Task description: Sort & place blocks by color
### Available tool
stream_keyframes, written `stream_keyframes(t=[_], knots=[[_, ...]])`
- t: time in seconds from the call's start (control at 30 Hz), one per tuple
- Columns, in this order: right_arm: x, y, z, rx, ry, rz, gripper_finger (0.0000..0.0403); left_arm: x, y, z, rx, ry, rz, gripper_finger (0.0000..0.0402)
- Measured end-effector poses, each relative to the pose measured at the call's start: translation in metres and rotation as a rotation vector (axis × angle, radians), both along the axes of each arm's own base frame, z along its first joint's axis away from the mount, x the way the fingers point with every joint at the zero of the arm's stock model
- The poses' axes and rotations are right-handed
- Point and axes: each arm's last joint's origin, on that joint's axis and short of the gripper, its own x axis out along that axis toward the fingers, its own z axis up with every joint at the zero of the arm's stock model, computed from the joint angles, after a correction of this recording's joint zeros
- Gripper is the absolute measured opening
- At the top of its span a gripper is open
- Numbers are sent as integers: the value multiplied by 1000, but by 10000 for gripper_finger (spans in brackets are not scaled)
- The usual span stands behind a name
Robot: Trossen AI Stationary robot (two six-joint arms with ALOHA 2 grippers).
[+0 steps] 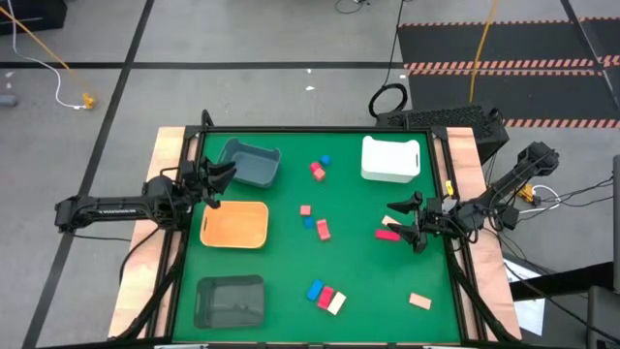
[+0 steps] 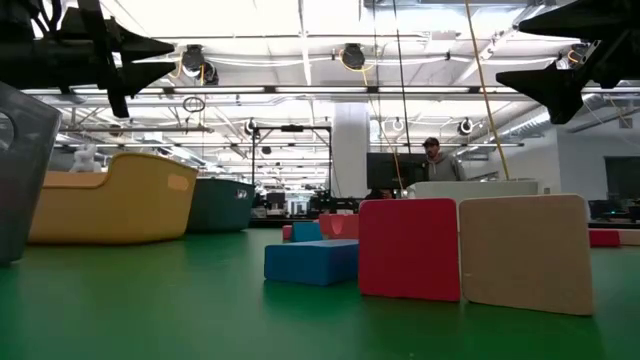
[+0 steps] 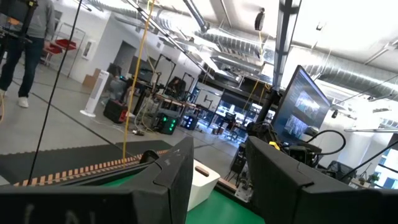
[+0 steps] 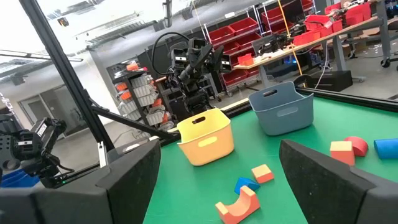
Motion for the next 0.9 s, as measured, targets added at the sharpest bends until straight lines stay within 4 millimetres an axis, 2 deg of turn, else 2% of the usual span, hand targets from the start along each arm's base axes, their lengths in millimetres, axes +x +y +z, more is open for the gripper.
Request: stream_keyframes(t=[0.4,0.77,0.9], knots=[[0,0,3,34,-33,1,320,0,0,0,0,0,0,150],[-5,-4,22,231,-217,10,320,0,0,0,0,0,0,150],[-8,-7,29,298,-288,-35,320,0,0,0,0,0,0,150]])
